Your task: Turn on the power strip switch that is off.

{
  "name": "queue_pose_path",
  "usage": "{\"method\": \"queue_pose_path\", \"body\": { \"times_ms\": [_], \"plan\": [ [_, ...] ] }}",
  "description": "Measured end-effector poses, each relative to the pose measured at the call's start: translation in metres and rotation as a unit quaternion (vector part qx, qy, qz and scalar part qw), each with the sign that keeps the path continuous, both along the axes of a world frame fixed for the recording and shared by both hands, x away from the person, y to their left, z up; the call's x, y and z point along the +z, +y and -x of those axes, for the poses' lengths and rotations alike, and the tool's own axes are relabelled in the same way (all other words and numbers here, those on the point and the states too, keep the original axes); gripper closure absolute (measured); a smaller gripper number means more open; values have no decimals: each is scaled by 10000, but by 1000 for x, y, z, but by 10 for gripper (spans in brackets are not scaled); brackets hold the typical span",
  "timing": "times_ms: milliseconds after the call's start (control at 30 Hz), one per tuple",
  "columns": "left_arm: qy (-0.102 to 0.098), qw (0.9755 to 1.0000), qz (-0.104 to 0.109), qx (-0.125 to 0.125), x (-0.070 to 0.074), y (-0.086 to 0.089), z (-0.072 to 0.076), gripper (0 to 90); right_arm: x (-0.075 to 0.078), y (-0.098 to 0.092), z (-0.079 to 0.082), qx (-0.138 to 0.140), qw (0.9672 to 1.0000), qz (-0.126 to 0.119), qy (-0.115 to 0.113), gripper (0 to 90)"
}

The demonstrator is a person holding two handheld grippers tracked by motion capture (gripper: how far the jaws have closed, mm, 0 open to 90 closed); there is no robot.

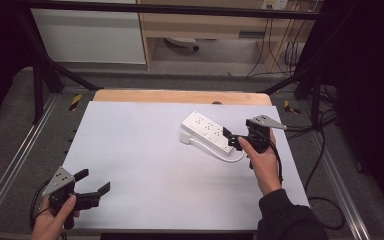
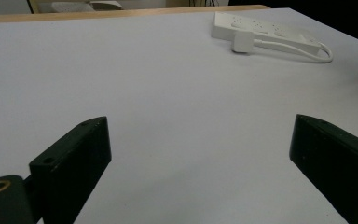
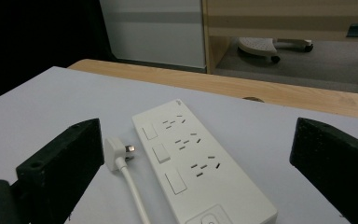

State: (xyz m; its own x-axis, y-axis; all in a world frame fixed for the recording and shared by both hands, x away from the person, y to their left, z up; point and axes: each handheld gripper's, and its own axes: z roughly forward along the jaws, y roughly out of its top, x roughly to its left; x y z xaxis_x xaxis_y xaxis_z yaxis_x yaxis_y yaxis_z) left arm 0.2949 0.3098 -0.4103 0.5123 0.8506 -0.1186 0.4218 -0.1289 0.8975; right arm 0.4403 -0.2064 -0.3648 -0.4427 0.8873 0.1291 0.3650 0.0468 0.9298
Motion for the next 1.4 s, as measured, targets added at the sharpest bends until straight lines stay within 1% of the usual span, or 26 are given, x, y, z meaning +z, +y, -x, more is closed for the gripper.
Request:
{"method": "queue_pose_path", "body": {
  "times_ms": [133,200,267,767,867,900,1133,1300,1400],
  "plan": [
    [1,10000,-12,0,0,0,0,55,-2,2,-2,-9,10000,14,9,36],
    [1,10000,-16,-11,0,0,0,55,-4,4,-5,-112,9999,52,-6,37],
    [0,10000,-13,-14,0,0,0,55,-6,5,-8,-147,9999,35,20,38],
    [10,10000,-12,-22,0,-1,0,55,-15,17,-25,-195,9998,23,88,55],
    [15,10000,-15,-46,0,-1,0,55,-17,18,-29,-220,9997,-24,120,57],
    [14,10000,-23,-57,0,-1,0,55,-19,19,-31,-227,9996,-43,162,58],
    [15,10000,-57,-67,0,-1,0,55,-25,23,-37,-257,9994,-58,242,63],
    [16,10000,-58,-66,0,-1,0,55,-28,26,-41,-268,9992,-27,286,103],
    [17,10000,-61,-70,-1,-1,0,55,-29,29,-42,-251,9993,-30,289,156]
  ]
}}
